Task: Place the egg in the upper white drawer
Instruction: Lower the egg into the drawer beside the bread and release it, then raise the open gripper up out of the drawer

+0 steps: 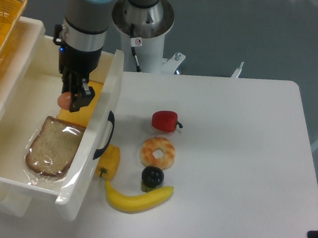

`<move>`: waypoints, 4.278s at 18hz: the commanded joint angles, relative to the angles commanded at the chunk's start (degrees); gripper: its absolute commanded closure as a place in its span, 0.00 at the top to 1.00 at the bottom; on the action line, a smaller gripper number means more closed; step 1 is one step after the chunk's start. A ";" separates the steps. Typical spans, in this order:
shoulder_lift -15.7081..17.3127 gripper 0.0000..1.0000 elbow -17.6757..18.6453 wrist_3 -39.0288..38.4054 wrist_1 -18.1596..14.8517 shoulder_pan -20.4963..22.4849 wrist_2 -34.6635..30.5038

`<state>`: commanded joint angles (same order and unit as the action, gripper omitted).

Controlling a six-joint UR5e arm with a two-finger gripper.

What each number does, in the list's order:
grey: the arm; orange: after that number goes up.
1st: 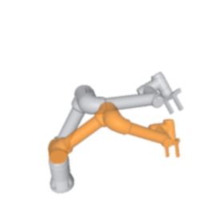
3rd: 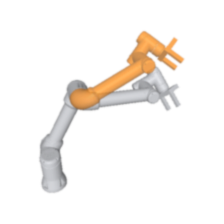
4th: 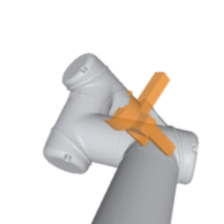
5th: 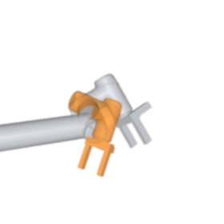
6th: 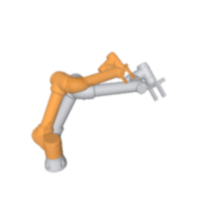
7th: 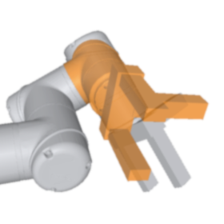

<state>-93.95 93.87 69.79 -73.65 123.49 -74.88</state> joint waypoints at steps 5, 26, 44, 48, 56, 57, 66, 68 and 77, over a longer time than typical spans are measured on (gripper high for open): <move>-1.23 0.21 0.00 0.00 0.09 -0.53 0.00; -3.34 0.34 0.09 -0.18 0.09 -2.03 -0.26; -4.31 0.48 0.09 -0.09 0.18 -3.61 -1.32; -4.66 0.54 0.09 -0.09 0.35 -3.61 -1.41; -4.75 0.58 0.09 0.00 0.44 -3.61 -1.93; -4.75 0.61 0.00 0.00 0.44 -3.61 -1.93; -3.43 0.88 -1.23 -0.26 0.70 -2.99 -1.93; -2.12 0.88 -1.32 -0.35 0.70 -2.38 -1.85; 3.25 1.00 -1.23 -0.79 0.62 2.54 -0.97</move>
<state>-90.71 92.64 69.00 -73.04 126.03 -75.85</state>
